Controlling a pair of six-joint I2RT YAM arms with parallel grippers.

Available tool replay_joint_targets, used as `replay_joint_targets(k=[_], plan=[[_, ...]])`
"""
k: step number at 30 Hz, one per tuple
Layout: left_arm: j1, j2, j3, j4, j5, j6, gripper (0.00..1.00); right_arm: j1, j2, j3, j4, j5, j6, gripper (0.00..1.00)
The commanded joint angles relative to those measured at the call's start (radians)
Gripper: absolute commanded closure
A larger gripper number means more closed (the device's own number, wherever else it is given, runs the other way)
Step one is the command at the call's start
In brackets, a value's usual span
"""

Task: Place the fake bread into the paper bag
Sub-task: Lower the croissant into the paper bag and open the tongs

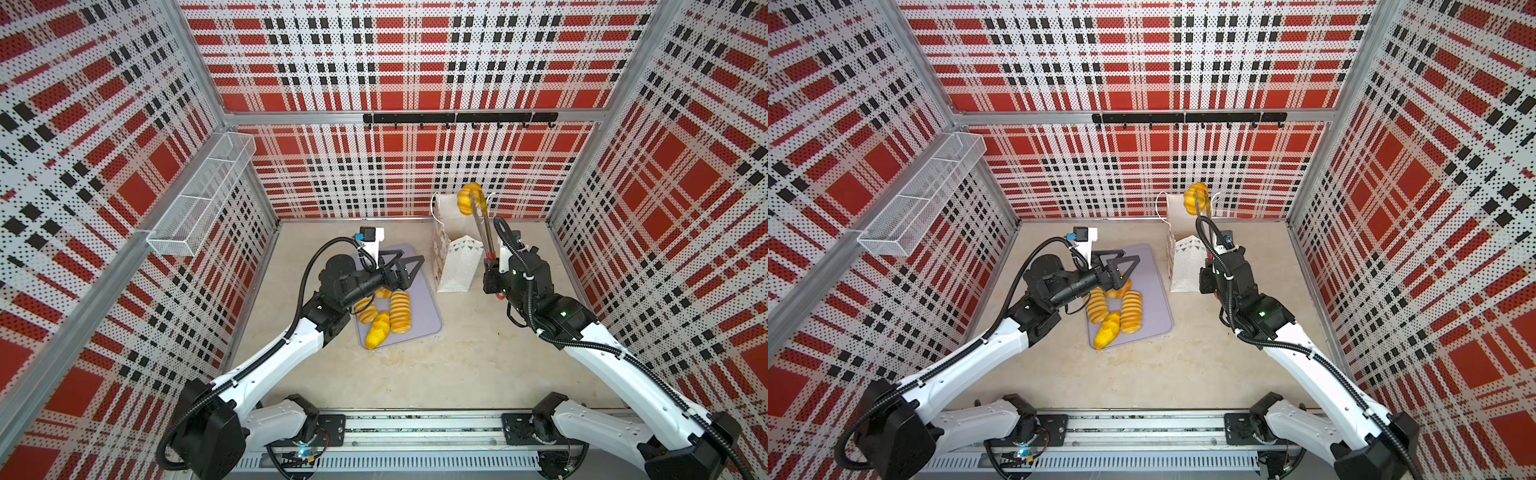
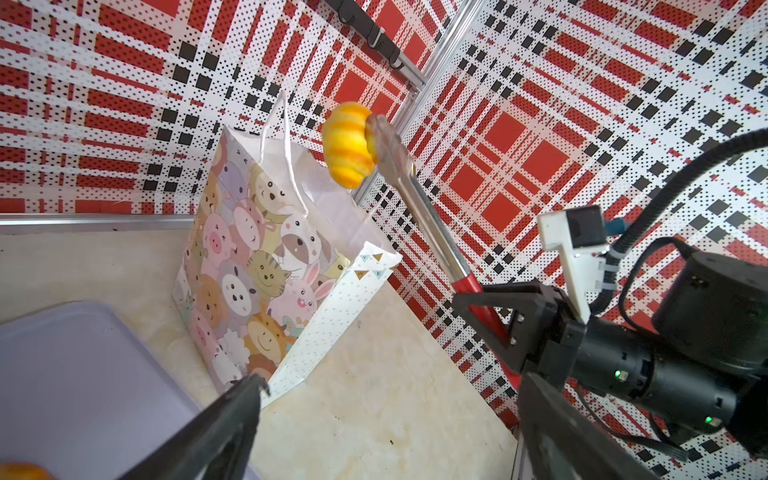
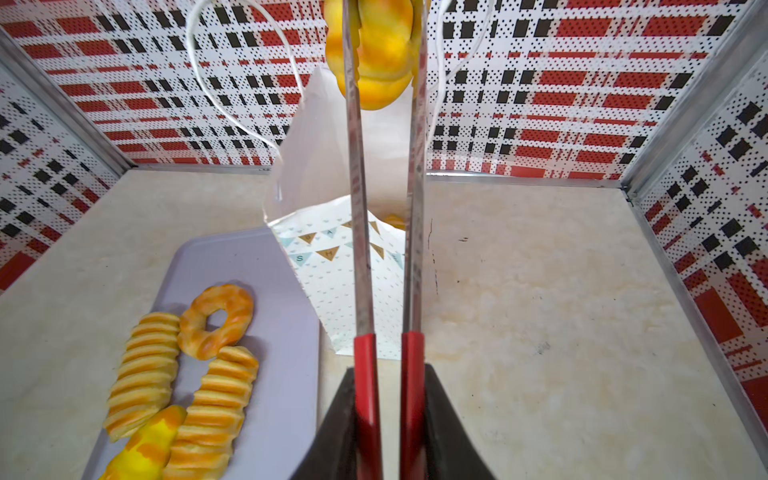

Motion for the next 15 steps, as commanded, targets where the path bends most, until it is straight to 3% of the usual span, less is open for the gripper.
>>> replay_joint_targets(k=[1, 15], plan=[[0.009, 0.028, 0.033, 0.050, 0.030, 0.012, 0.02, -0.013, 0.016, -0.006, 0.055, -0.036, 0.008, 0.73], [0.008, 0.093, 0.022, 0.144, 0.095, -0.043, 0.02, -0.024, 0.044, -0.014, 0.071, -0.093, 0.003, 0.68]])
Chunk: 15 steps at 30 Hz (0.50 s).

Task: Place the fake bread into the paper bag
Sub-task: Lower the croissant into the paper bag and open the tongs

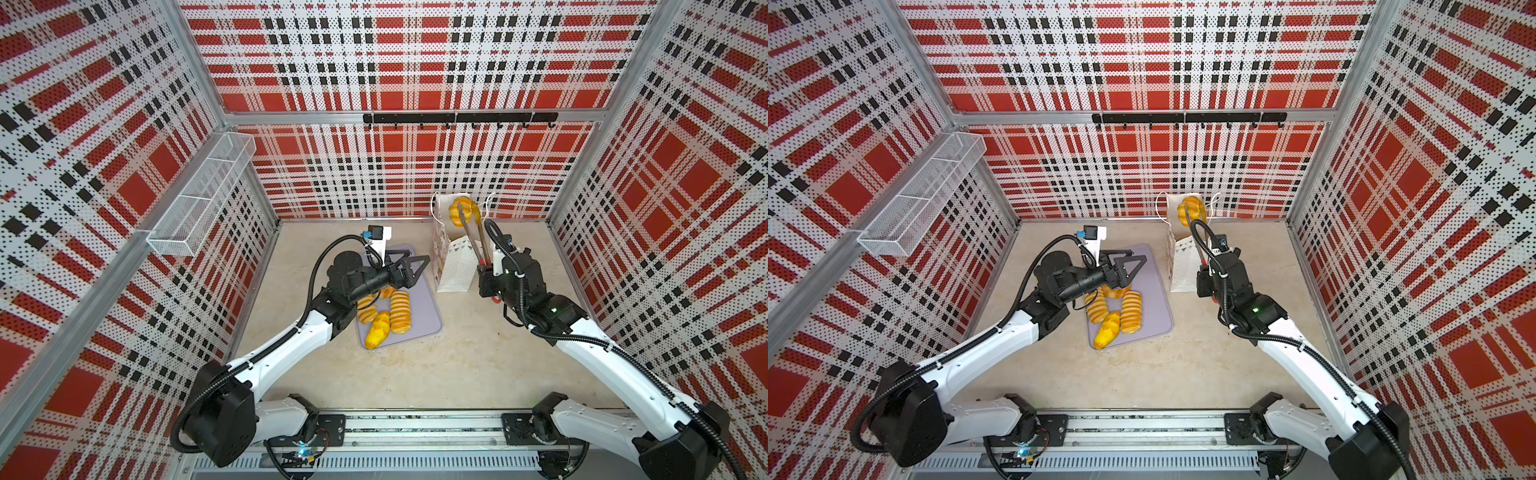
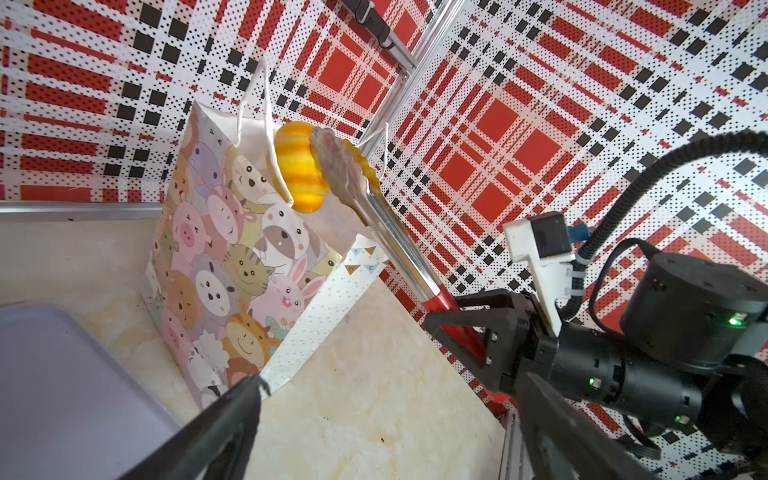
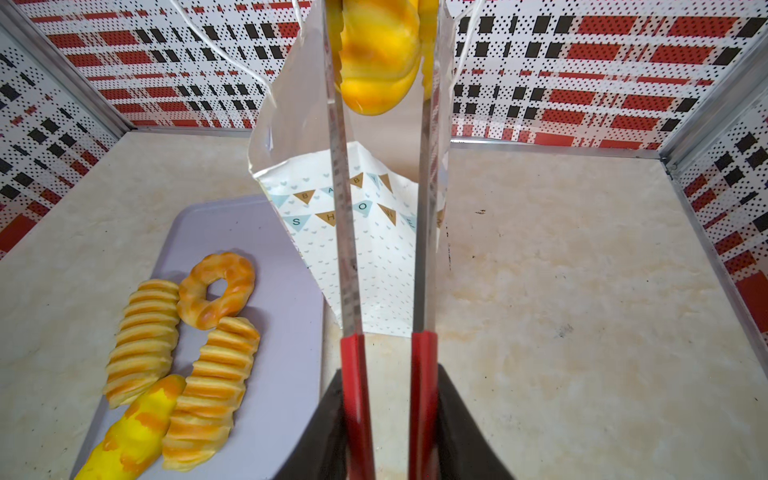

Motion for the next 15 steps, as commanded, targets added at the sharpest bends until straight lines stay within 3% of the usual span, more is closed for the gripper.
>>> replay_joint_targets(k=[1, 7, 15], plan=[[0.003, 0.008, 0.013, 0.065, 0.026, -0.011, 0.02, -0.006, 0.003, 0.013, 0.058, -0.015, 0.001, 0.68], [-0.008, 0.058, 0.046, 0.094, 0.103, -0.016, 0.02, -0.019, 0.000, 0.010, 0.051, -0.077, 0.006, 0.67], [-0.033, 0.083, 0.061, 0.109, 0.090, 0.001, 0.02, -0.035, -0.041, 0.004, 0.074, -0.158, -0.018, 0.66]])
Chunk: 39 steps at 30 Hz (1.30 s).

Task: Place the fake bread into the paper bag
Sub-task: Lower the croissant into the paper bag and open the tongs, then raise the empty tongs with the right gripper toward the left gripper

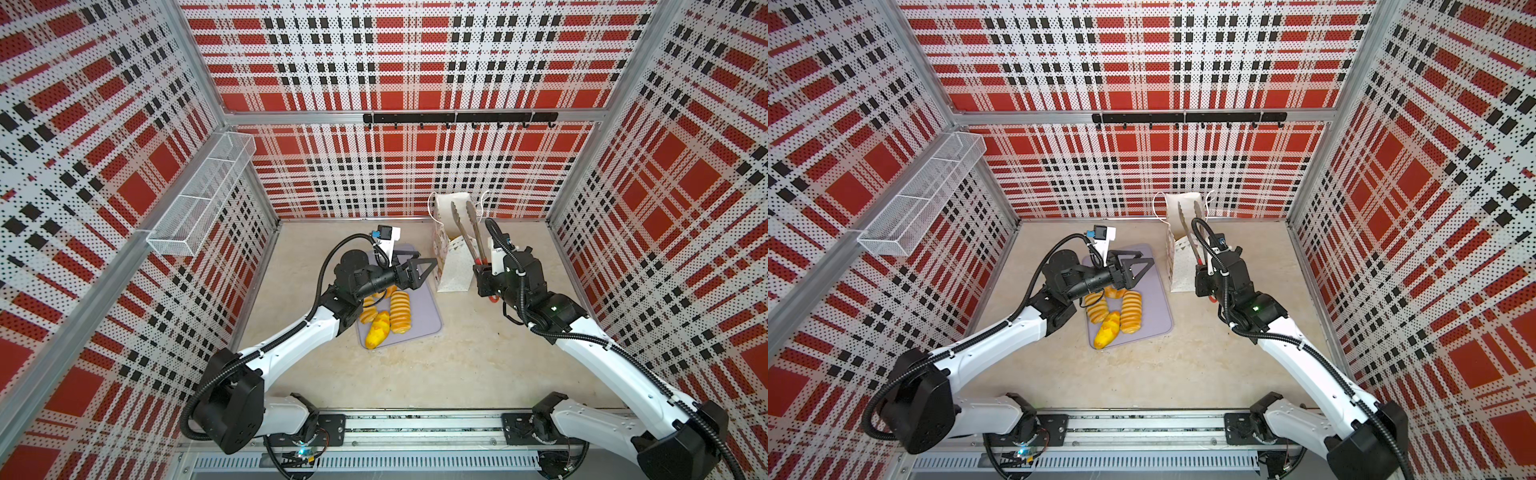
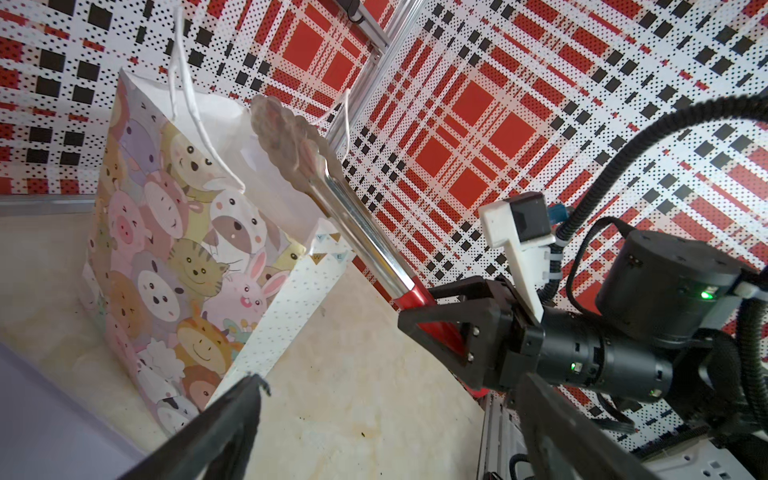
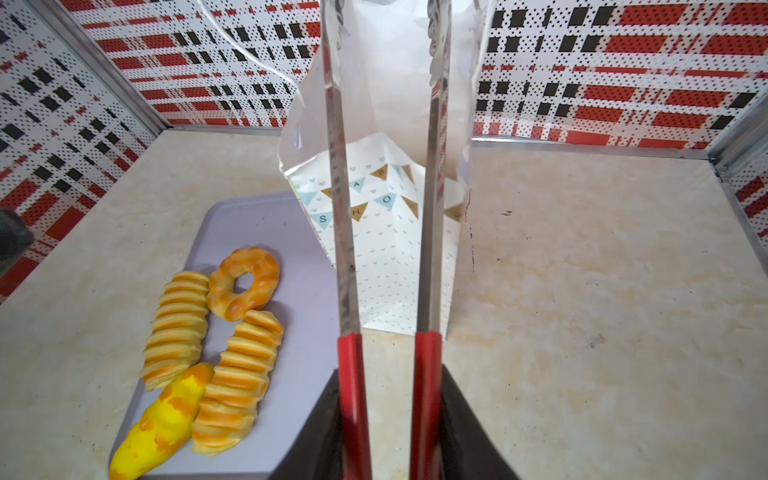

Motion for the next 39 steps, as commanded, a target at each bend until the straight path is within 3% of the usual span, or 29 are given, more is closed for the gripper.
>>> replay_joint_targets(k=[1, 10, 30, 39], plan=[[-0.009, 0.026, 0.046, 0.047, 0.024, 0.015, 0.02, -0.014, -0.047, 0.001, 0.058, -0.060, -0.017, 0.66], [-0.015, 0.108, 0.119, 0.074, 0.076, -0.013, 0.02, -0.033, -0.067, -0.047, 0.139, -0.175, 0.025, 0.67], [-0.014, 0.098, 0.107, 0.083, 0.021, -0.007, 0.02, -0.033, -0.225, -0.102, 0.278, -0.329, 0.072, 0.73], [-0.015, 0.088, 0.074, 0.146, 0.037, -0.070, 0.01, -0.033, -0.256, -0.124, 0.377, -0.419, 0.114, 0.78]])
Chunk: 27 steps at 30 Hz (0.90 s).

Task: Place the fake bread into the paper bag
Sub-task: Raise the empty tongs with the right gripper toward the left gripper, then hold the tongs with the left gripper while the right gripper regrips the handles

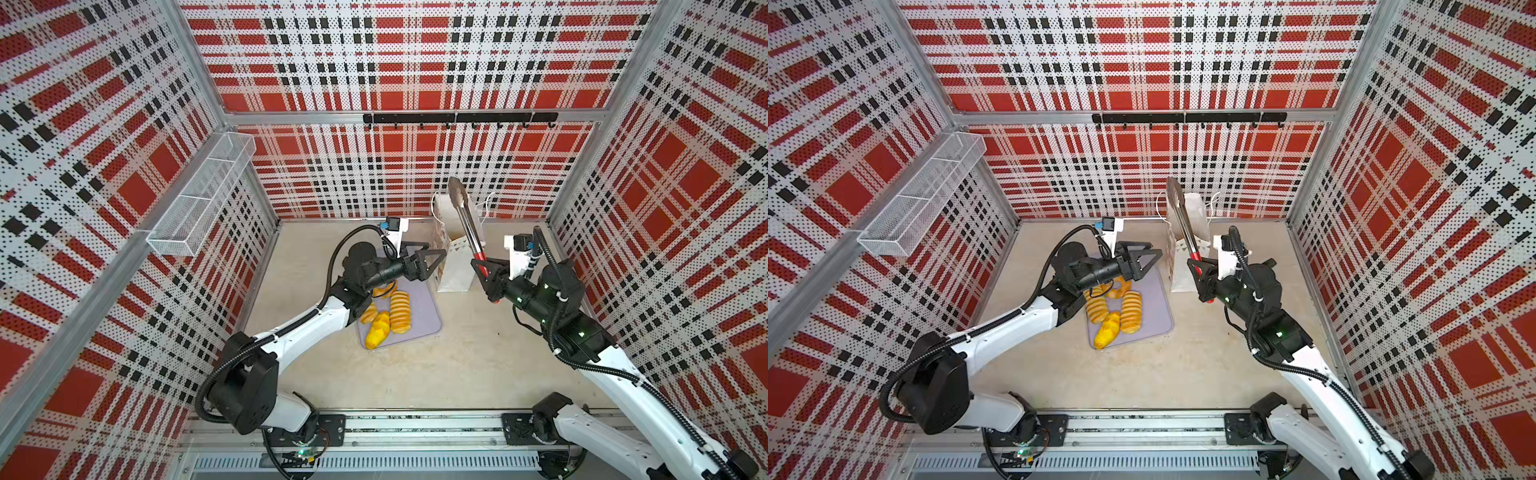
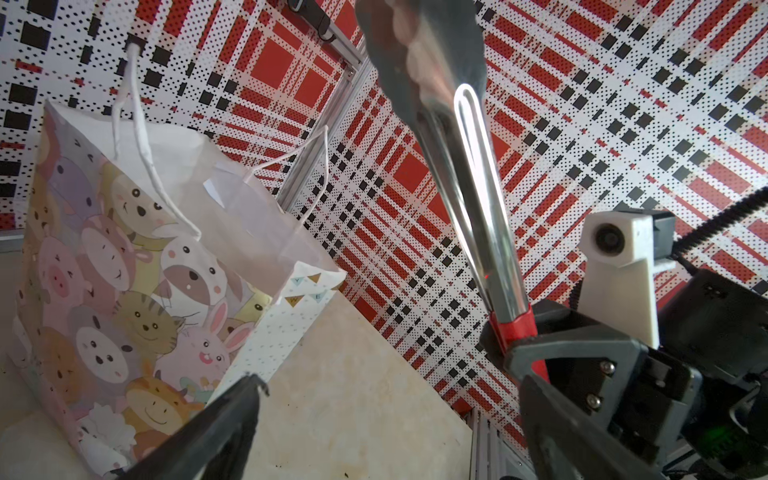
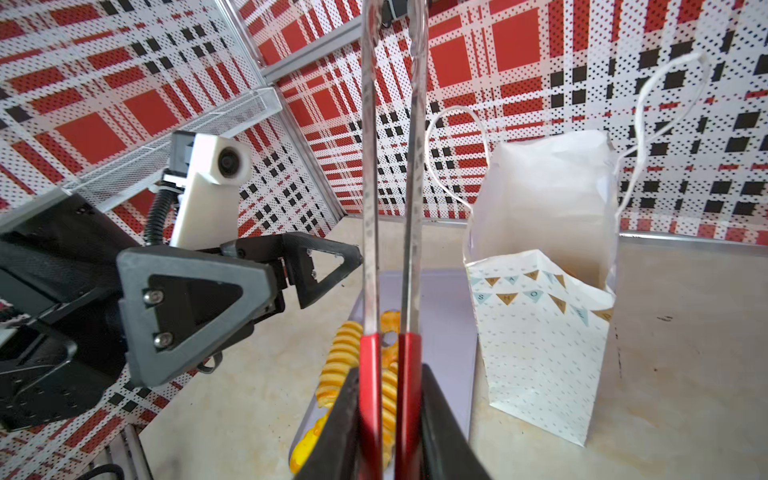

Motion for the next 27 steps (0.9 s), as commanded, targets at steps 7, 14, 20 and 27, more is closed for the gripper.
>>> replay_joint_targets(k=[7, 14, 20, 27], plan=[[-0.002, -0.121, -0.085, 0.075, -0.029, -0.035, 0.01, -0.007, -0.028, -0.050, 0.228, -0.124, 0.057, 0.81], [-0.002, -0.208, -0.096, 0.113, 0.011, -0.030, 0.01, -0.005, 0.087, -0.074, 0.487, -0.287, 0.188, 0.84], [0.030, -0.255, -0.098, 0.112, 0.004, -0.011, 0.03, 0.030, 0.243, -0.071, 0.779, -0.432, 0.300, 0.85], [0.059, -0.214, -0.066, 0.134, 0.042, -0.051, 0.24, 0.107, 0.348, -0.024, 0.859, -0.470, 0.297, 0.82]])
